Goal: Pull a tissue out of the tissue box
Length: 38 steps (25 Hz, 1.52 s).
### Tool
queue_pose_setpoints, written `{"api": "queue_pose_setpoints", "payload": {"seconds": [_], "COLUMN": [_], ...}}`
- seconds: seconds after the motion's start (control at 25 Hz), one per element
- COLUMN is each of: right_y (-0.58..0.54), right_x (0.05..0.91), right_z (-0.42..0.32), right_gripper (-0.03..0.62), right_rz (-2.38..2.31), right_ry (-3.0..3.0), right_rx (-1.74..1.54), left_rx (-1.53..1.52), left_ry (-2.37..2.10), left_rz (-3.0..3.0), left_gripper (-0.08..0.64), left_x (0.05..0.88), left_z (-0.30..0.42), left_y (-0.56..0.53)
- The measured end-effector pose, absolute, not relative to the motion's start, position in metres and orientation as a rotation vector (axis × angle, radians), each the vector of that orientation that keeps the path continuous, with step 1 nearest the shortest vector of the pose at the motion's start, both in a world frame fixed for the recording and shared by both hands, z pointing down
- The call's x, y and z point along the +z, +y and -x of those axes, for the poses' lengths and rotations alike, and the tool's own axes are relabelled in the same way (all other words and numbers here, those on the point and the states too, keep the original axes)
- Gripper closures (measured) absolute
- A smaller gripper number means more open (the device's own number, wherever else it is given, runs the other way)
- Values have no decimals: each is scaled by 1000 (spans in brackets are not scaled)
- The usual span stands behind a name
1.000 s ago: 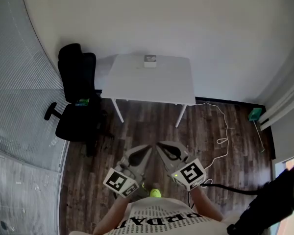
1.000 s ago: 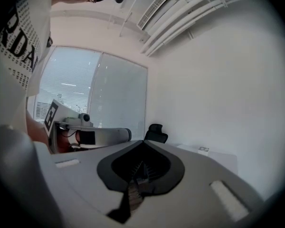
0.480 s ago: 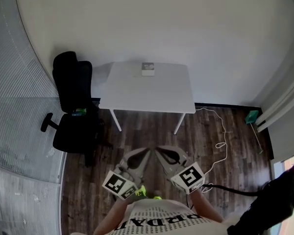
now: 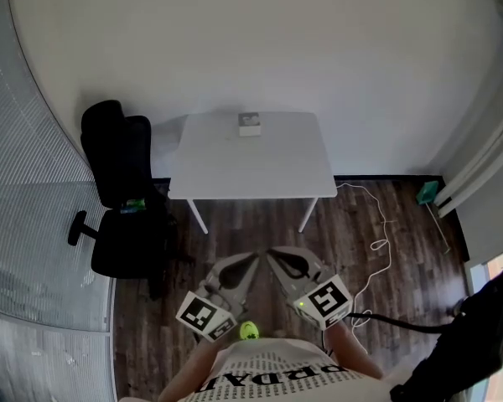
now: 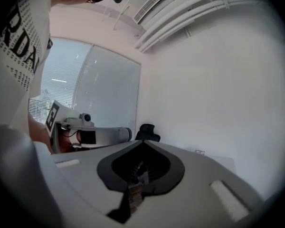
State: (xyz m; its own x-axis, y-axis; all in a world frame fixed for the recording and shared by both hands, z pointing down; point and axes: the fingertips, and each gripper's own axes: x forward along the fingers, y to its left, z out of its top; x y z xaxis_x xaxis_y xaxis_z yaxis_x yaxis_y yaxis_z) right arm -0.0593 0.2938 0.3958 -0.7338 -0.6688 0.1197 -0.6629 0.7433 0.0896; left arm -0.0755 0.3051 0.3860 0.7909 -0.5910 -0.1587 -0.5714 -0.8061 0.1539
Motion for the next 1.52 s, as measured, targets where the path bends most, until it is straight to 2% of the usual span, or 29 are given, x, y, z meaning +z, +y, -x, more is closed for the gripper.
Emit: {"api": "queue_pose_setpoints", "payload": {"seconds": [0.4, 1.2, 1.52], "right_y": [263, 135, 105], "right_x": [407, 407, 408], "right_z": [62, -33, -40], "right_gripper": [584, 584, 584], "right_rz": [-1060, -971, -929], "right_ry": [-2795, -2865, -2878], "right_rx": [-25, -17, -32], "left_rx": [-291, -227, -233], "left_ry": [-930, -1089, -1125], "left_rz": [-2857, -2824, -2819], "left_gripper": [569, 569, 569], "left_x": [396, 404, 402], "left_z": [76, -10, -21], "left_y": [274, 147, 117]}}
